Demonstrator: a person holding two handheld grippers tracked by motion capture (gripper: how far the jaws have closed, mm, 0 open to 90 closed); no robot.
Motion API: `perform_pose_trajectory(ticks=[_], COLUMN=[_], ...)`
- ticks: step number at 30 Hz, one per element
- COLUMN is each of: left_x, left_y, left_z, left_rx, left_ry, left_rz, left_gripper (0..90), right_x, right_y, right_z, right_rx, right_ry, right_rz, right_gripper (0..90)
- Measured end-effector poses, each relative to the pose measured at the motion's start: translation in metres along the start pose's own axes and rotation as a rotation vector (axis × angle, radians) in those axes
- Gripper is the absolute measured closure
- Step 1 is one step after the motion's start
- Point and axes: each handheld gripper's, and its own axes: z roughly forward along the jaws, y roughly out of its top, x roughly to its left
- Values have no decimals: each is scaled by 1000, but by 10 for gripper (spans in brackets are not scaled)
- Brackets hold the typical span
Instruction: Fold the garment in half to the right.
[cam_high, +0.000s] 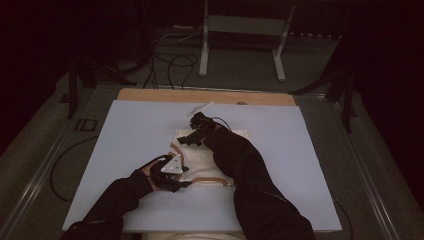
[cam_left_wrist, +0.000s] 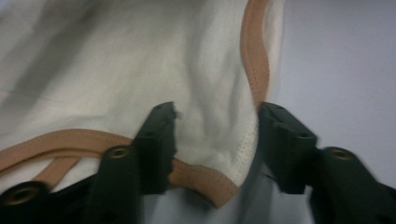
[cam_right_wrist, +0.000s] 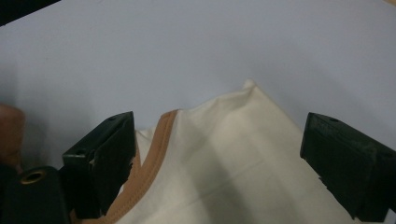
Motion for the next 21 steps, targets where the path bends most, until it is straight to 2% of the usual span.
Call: perform_pose_trajectory(ticks=[2, 5, 8, 11, 16, 19, 21], left_x=[1, 1, 2, 3, 5, 5, 6], left_y=[0, 1, 1, 1, 1, 1, 1], left_z=[1, 1, 1, 2, 2, 3, 3], left_rx=[-2, -5, -3, 0, -3, -4, -6], left_ry=[16, 19, 20, 12, 2, 2, -1], left_rz=[-3, -5, -3, -8, -16, -13, -23], left_gripper=[603, 724, 802, 832, 844, 847, 847], right_x=[1, 2, 0, -1, -3, -4, -5], right_y=[1, 3, 5, 9, 16, 20, 21], right_z=[2, 5, 7, 10, 17, 23, 25], right_rx=[3, 8, 12, 13, 18, 31, 33], right_ry=[1, 7, 7, 5, -10, -23, -31], right_rz=[-4, -7, -20, -29, -15, 29, 35], right_gripper=[106, 106, 113, 124, 138, 139, 139])
